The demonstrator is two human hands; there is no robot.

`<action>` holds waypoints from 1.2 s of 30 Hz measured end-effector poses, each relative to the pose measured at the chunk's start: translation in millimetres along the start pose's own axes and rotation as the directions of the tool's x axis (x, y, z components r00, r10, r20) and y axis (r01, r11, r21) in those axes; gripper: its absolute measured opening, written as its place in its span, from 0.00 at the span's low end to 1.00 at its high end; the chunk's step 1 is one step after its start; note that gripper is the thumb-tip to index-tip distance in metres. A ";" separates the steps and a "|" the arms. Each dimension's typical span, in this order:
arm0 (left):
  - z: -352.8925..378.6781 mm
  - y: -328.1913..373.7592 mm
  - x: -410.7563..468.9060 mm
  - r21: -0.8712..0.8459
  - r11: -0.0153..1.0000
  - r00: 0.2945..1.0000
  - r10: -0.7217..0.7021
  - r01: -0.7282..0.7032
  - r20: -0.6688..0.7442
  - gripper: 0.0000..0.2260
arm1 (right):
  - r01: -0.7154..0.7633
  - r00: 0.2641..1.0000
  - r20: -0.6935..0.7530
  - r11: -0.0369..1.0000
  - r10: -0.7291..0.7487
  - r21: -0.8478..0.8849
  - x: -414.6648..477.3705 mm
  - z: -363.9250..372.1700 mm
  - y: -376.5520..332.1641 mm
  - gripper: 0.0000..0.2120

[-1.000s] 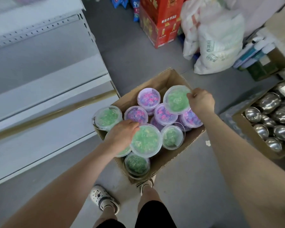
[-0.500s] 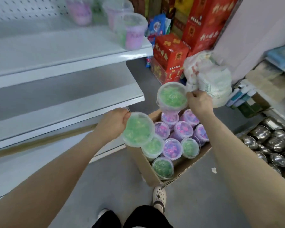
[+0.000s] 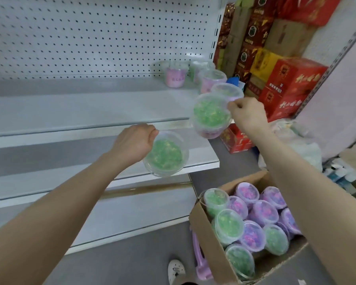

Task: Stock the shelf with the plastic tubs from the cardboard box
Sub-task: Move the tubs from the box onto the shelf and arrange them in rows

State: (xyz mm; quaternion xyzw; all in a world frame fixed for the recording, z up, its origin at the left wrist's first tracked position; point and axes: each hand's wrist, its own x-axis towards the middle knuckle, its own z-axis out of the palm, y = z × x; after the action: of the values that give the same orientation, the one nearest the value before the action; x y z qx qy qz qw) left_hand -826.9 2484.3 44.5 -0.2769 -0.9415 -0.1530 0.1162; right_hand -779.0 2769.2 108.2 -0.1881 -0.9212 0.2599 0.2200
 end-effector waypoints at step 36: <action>-16.0 -46.5 151.4 -0.351 0.824 0.894 -0.434 0.444 0.111 0.20 | 0.423 0.906 0.165 0.845 -0.389 -0.329 154.8 103.7 -29.5 0.20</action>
State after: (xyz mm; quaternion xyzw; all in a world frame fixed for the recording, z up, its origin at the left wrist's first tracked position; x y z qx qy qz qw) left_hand -974.8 2515.0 94.8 -0.0716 -0.9358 -0.3451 0.0117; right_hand -966.9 2776.1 92.7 -0.0136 -0.9808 0.0441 0.1897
